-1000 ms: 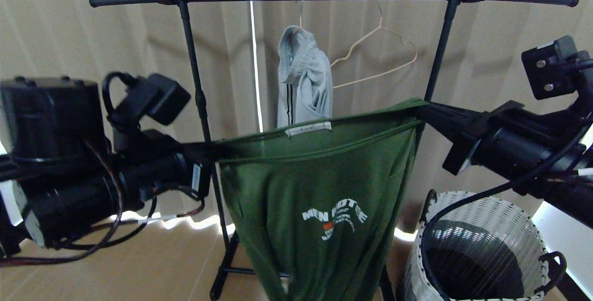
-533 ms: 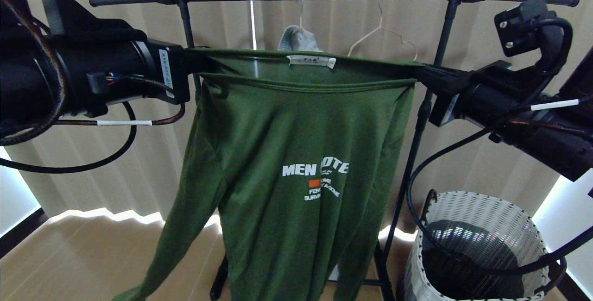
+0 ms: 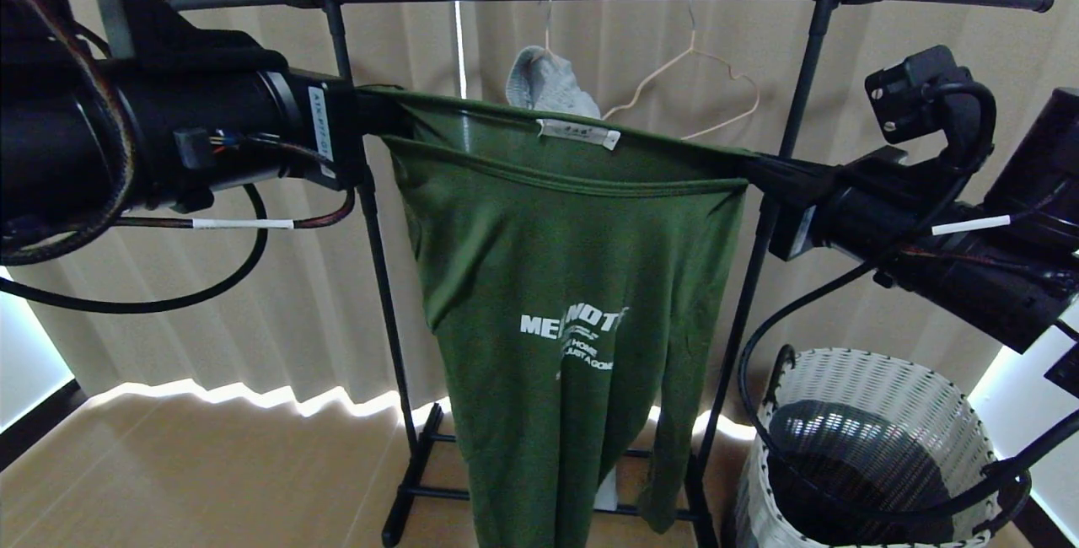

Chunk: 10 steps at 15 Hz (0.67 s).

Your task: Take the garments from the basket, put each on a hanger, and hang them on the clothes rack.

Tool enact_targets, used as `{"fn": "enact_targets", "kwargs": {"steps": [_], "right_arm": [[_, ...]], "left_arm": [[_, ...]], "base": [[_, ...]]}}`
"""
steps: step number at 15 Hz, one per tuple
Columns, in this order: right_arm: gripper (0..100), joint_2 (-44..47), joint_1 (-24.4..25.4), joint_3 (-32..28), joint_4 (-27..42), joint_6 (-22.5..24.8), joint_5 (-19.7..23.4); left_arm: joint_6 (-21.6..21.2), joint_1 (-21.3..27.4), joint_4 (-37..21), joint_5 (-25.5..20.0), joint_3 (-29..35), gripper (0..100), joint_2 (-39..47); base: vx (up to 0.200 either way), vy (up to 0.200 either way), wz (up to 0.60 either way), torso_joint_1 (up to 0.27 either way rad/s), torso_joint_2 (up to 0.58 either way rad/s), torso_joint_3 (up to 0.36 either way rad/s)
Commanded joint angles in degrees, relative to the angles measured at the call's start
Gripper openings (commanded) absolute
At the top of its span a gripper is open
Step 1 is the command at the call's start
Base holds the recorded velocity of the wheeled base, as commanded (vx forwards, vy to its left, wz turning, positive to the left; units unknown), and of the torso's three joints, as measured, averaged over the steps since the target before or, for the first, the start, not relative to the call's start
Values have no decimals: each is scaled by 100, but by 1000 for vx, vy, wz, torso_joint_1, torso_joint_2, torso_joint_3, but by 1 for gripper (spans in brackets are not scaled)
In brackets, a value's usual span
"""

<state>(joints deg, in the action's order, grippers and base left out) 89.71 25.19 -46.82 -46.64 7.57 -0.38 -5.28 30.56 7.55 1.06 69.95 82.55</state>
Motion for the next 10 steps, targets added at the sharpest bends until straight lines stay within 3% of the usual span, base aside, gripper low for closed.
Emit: {"fn": "enact_targets", "kwargs": {"steps": [1,4,6,8,10], "right_arm": [[0,-279,4,226,-3,-1,3],[0,-780,4,481,94,8,73],[0,-1166,4,789,173,8,99],[0,-1369,13,938,296,-1,363],[0,-1536,13,1105,481,-54,908]], "left_arm": [[1,2,10,-1,-8,0,164],[36,11,45,-1,36,0,454],[44,11,476,-9,89,0,727],[44,11,643,-9,186,0,912],[44,46,652,-9,414,0,1087]], "base": [[0,0,0,0,0,0],[0,0,0,0,0,0],[0,0,0,0,0,0],[0,0,0,0,0,0],[0,0,0,0,0,0]]}}
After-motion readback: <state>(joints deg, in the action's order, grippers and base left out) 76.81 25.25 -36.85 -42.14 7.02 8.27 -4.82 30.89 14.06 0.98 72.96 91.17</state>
